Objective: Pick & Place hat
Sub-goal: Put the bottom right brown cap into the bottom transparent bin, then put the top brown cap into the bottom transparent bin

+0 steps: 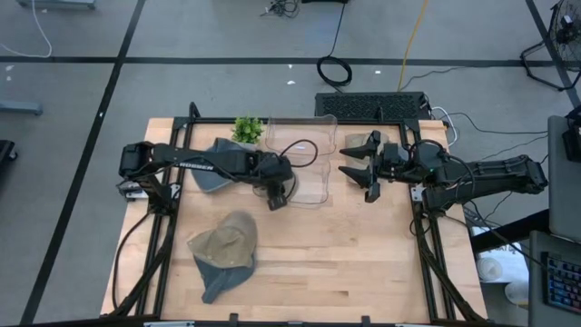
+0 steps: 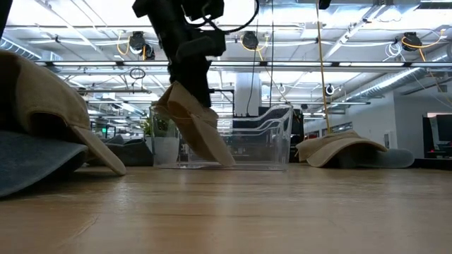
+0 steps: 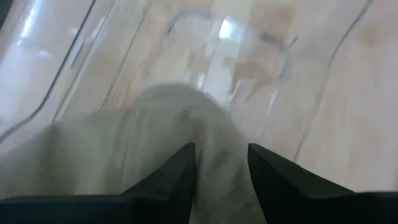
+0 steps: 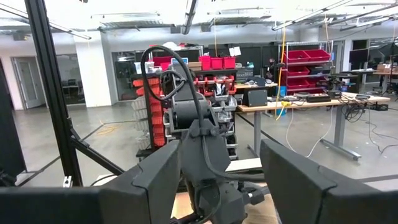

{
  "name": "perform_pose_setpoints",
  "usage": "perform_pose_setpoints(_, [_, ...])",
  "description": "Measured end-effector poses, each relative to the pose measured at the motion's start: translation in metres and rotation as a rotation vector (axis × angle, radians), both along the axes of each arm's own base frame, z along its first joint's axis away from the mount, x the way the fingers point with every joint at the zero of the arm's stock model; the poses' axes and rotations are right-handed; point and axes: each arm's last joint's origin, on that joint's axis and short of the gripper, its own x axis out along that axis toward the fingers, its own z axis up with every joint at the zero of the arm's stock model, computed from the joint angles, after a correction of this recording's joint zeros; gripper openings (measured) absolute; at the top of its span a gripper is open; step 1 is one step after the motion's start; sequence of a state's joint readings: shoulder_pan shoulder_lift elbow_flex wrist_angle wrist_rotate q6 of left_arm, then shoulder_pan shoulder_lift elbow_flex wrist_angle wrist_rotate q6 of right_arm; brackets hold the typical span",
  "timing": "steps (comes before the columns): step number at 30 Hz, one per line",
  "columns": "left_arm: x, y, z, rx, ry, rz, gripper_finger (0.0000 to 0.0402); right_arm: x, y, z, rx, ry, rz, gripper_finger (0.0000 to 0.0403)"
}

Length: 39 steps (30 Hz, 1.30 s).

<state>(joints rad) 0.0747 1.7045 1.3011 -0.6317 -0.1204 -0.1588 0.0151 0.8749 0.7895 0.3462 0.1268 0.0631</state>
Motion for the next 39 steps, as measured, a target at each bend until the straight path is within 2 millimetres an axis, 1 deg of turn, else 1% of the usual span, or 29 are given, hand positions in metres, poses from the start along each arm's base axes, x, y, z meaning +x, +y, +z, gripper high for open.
perform_pose_setpoints(4, [0.006,-0.005,0.018,0.022,-0.146,-0.087,0.0156,0.0,0.0,-0.002,0.0,0.018,0.0,0.0207])
perform_pose_setpoints(6, [0.006,-0.008,0.023,0.035,-0.187,-0.123,0.0156,0.001,0.0,-0.003,0.0,0.036,0.0,0.0206])
perform_pose_setpoints(8, [0.007,-0.01,0.034,0.045,-0.269,-0.149,0.0156,0.001,0.0,-0.006,-0.001,0.063,0.0,0.0206])
perform_pose_setpoints(12, [0.002,-0.016,0.055,0.032,-0.376,-0.196,0.0156,0.001,0.0,-0.011,-0.002,0.119,0.001,0.0206])
perform_pose_setpoints(18, [-0.011,-0.029,0.077,0.037,-0.446,-0.244,0.0156,0.002,0.0,-0.017,-0.001,0.18,0.002,0.0206])
perform_pose_setpoints(20, [-0.015,-0.033,0.088,0.057,-0.497,-0.262,0.0156,0.001,0.0,-0.019,-0.001,0.194,0.002,0.0206])
perform_pose_setpoints(27, [-0.022,-0.045,0.106,0.159,-0.594,-0.251,0.0156,-0.003,0.0,-0.019,-0.003,0.21,0.003,0.0205])
perform_pose_setpoints(29, [-0.021,-0.046,0.106,0.196,-0.616,-0.24,0.0156,-0.006,0.001,-0.019,-0.009,0.219,0.044,0.0205])
perform_pose_setpoints(32, [-0.018,-0.047,0.096,0.223,-0.646,-0.249,0.0156,-0.012,0.003,-0.02,-0.055,0.26,0.101,0.0204])
perform_pose_setpoints(33, [-0.019,-0.048,0.094,0.233,-0.665,-0.255,0.0156,-0.014,0.003,-0.021,-0.059,0.272,0.091,0.0204])
perform_pose_setpoints(36, [-0.02,-0.047,0.087,0.246,-0.743,-0.252,0.0156,-0.019,0.004,-0.028,-0.079,0.358,-0.016,0.0208])
perform_pose_setpoints(39, [-0.027,-0.045,0.072,0.228,-0.744,-0.251,0.0156,-0.021,0.007,-0.036,-0.135,0.458,-0.096,0.0221])
